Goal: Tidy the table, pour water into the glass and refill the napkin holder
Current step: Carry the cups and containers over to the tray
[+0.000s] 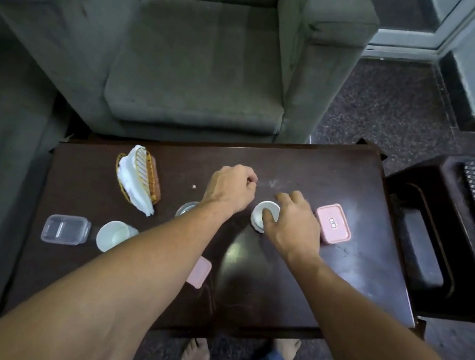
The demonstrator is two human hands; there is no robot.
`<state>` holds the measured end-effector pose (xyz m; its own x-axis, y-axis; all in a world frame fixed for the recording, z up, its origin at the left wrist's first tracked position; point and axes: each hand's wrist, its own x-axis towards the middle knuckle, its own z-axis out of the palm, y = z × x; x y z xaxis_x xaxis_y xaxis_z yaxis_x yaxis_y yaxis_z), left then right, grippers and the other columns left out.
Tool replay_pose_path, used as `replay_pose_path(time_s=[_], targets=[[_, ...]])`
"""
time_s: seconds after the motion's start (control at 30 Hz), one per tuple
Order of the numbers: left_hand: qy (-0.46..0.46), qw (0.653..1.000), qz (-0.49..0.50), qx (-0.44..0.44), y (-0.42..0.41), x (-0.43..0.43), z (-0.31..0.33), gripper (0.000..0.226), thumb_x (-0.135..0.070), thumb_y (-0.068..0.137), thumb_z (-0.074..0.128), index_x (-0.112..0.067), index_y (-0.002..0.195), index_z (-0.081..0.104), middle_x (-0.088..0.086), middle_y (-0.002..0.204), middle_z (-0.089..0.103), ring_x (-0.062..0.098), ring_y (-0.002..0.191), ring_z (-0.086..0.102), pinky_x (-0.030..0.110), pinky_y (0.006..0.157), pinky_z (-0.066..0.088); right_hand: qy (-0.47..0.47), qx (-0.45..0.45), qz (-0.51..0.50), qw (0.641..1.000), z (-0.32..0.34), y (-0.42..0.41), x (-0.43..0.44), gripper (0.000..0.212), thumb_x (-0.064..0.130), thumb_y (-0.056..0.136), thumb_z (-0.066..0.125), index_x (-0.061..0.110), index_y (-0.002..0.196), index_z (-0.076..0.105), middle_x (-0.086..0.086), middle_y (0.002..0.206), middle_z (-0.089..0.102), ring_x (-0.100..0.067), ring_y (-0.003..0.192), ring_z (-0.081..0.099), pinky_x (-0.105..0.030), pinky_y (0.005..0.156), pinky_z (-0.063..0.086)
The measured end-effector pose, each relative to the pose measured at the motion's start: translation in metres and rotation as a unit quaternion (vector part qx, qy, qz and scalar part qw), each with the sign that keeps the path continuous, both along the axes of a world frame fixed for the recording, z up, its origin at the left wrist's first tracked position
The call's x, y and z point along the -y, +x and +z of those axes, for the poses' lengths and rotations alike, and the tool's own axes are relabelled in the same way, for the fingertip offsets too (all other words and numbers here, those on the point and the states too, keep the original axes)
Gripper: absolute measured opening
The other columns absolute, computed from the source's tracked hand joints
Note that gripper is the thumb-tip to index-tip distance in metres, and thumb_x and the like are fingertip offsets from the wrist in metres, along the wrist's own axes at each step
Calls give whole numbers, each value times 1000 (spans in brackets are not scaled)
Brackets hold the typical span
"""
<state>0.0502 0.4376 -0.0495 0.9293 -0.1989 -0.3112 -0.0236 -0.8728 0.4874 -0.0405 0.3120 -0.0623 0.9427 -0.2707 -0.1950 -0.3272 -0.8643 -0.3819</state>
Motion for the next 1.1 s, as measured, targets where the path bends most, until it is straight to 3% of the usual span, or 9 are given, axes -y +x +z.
replay_pose_path(time_s=[0.27,0.43,0.6,0.87,1.1], targets=[[5,999,-29,13,-24,-34,-8,25,-26,94,59,-30,114,74,-1,112,77,27,110,69,34,93,52,-13,10,11,1000,-2,-10,-52,25,34,95,58,17,111,67,-4,109,58,-31,103,60,-38,70,49],[-10,998,-64,17,-34,-24,-16,29,-22,95,54,-28,115,73,3,119,74,30,110,67,36,91,50,-59,-6,-51,997,-6,-17,-26,28,29,94,61,9,113,67,-13,116,58,-37,106,58,-43,74,51],[-54,992,-108,39,-38,21,-22,25,-23,97,56,-24,115,73,4,116,72,29,108,65,37,91,49,-105,-23,-176,979,-19,-23,36,35,25,88,65,1,114,66,-20,120,56,-42,109,53,-47,82,50],[-54,994,-96,-10,-33,118,-40,25,-25,98,57,-25,114,75,6,120,74,32,114,65,35,95,49,-93,-79,-220,968,-50,-36,94,65,55,79,76,6,117,59,-15,123,54,-37,116,53,-44,86,48],[4,994,-94,-57,-29,153,-57,26,-28,98,57,-27,116,75,6,121,74,33,115,65,37,96,52,-58,-82,-194,976,-71,-43,112,61,54,78,77,12,117,58,-9,113,57,-32,105,58,-37,73,43]])
